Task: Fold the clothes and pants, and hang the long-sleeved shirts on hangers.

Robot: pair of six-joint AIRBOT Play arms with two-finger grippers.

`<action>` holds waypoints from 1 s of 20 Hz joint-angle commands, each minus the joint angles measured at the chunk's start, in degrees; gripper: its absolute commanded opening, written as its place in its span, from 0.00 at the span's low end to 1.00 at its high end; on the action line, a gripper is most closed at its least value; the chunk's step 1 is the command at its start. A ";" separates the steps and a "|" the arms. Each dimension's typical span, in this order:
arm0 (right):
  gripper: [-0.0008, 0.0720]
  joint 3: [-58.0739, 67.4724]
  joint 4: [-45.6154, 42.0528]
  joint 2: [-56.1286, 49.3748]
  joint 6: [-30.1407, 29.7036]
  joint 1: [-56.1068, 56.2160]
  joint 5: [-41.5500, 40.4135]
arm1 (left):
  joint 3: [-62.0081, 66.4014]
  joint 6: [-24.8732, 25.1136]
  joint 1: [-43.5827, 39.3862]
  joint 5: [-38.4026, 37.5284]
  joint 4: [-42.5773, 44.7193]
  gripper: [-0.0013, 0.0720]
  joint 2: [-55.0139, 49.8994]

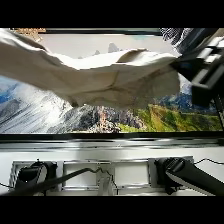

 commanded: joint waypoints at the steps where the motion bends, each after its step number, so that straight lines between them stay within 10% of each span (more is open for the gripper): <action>1: 0.06 2.21 7.61 3.39 -0.17 -0.04 1.11 | 0.68 2.62 0.07 1.36 2.60 0.02 4.94; 13: 0.06 -15.02 -2.89 2.21 6.64 -0.07 7.37 | -3.52 2.62 0.07 -13.29 5.64 0.02 -11.37; 20: 0.06 -32.81 -5.35 -10.25 -2.89 -15.54 -12.48 | -7.43 2.62 -1.29 -8.31 5.07 0.02 -38.91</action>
